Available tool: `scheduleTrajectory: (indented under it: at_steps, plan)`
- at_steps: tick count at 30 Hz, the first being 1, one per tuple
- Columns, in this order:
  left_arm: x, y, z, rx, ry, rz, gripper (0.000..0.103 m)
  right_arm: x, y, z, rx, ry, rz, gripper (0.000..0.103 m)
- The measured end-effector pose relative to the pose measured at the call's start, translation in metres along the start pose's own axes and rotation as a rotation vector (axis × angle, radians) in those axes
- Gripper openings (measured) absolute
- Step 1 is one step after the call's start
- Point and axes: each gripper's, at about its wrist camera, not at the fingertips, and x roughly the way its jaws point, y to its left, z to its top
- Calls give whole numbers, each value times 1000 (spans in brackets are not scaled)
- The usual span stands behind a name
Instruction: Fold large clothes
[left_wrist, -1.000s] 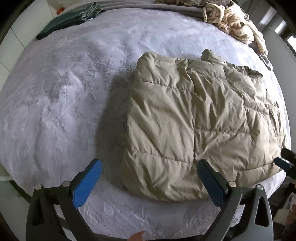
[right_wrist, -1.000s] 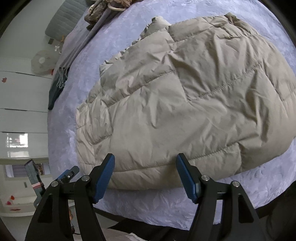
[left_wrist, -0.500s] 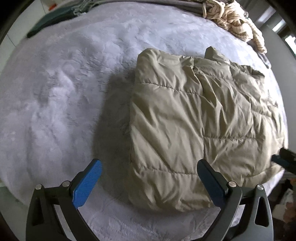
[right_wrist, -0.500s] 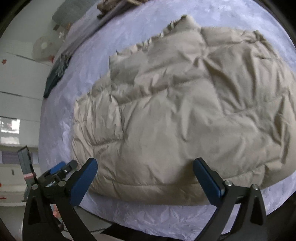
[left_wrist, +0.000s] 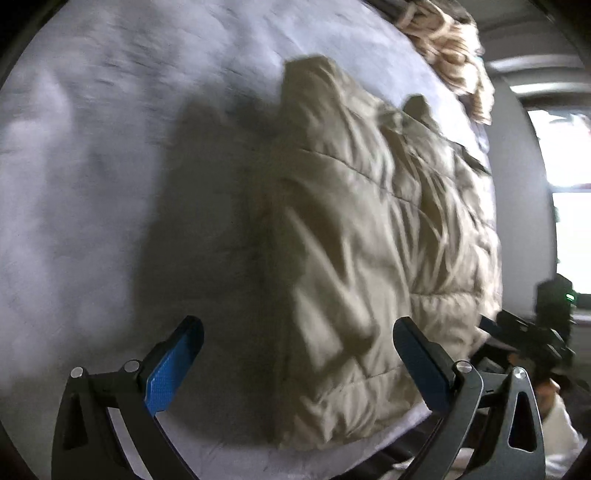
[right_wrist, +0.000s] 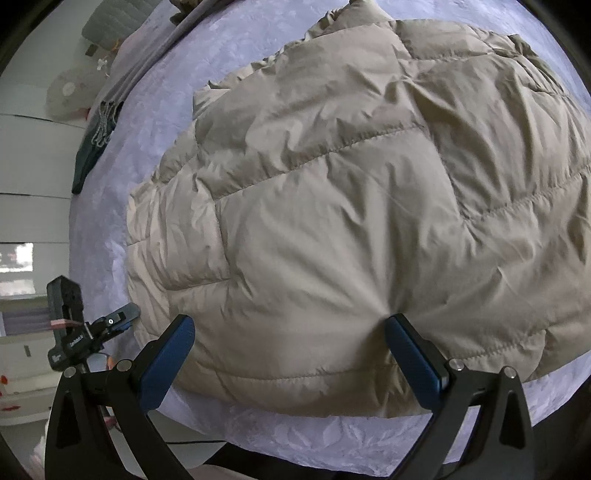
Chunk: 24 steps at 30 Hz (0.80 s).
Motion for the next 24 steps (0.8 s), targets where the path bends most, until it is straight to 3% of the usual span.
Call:
scheduleTrajectory:
  at_steps: [4, 10, 18, 20, 22, 24]
  plan:
    - [28, 1, 19, 28, 65, -117, 103, 6, 2, 1, 2, 8, -17, 103]
    - [50, -7, 43, 88, 119, -212, 103, 9, 5, 1, -10, 11, -37, 103]
    - [70, -29, 46, 178, 172, -182, 102, 11, 6, 3, -4, 9, -45, 103]
    - [69, -35, 48, 187, 160, -176, 80, 9, 8, 4, -5, 14, -44, 103]
    - [69, -43, 48, 190, 161, -197, 45, 5, 8, 5, -4, 16, -29, 103]
    - [58, -56, 44, 225, 140, -195, 36, -4, 7, 6, -7, 11, -18, 103]
